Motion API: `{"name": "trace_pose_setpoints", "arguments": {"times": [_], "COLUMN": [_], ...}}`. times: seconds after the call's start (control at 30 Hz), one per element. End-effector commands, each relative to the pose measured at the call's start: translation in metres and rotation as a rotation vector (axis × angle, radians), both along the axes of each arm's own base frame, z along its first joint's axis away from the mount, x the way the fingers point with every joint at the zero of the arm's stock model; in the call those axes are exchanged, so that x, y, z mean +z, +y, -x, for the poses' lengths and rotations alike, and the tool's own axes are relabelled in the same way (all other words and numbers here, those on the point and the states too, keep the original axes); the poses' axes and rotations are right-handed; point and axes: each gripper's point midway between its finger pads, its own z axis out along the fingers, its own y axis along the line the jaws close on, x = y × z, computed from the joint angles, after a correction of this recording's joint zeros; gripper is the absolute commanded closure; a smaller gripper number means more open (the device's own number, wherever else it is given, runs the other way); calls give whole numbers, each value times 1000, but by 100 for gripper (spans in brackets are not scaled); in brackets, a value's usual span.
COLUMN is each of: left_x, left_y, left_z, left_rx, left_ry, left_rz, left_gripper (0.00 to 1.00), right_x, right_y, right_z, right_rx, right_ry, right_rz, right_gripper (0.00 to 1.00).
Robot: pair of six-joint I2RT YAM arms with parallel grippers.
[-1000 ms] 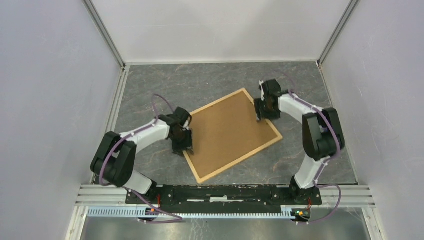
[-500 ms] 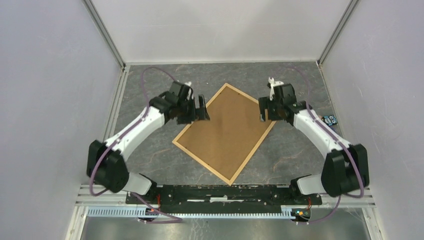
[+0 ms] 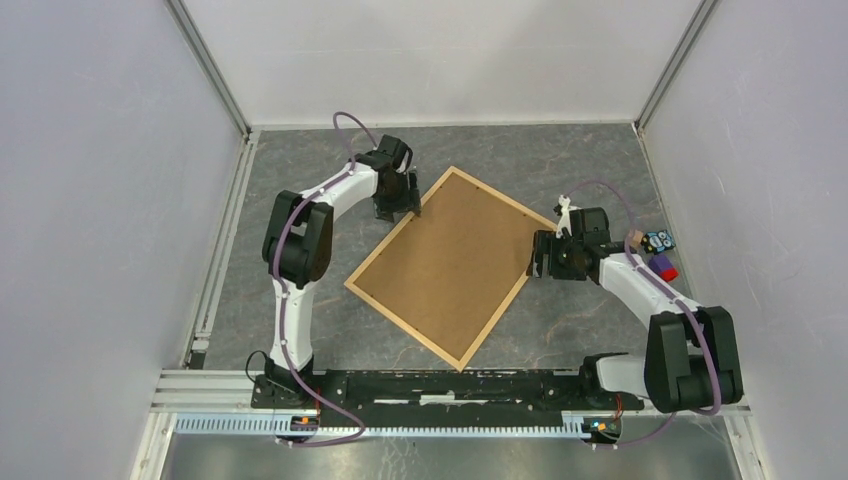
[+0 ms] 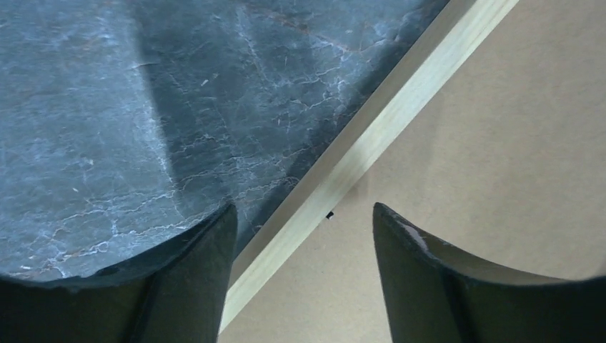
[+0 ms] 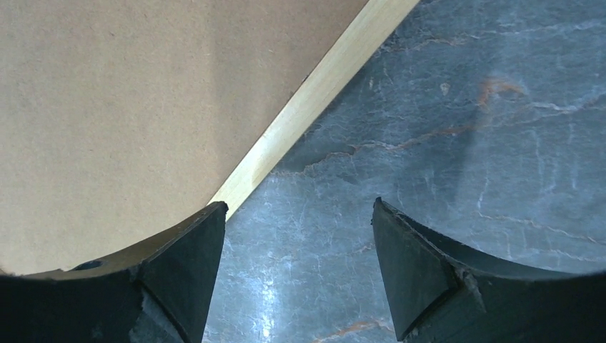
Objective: Put the photo into the frame
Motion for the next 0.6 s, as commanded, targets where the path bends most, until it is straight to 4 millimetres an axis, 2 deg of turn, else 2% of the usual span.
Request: {"name": "trace_pose_setpoints", "arguments": {"times": [0.0,0.1,0.3,0.43,0.57], "left_x": [0,-13,-29,-26,-18], "left_y": [-5,1,26,40,39], "left_z": [1,17,75,118,162], "left_rx": [-74,-71,-46,-49,-76], "left_ry": [1,51,184,240,268], "left_rz": [-62,-132,-215,-201,-150], "left_gripper": [30,41,59,72,73], "right_x": [-4,-9,-5,-2,1], "right_y": [9,11,7,-2,-10], "right_z": [-10,-11,-18,-22,-27], "right_rx": [14,19,13,5,0], "right_ry": [-24,-10,-16,-10,0], "right_rz": [-56,-63,-34,23,69], "right_gripper": [20,21,21,21,22]}}
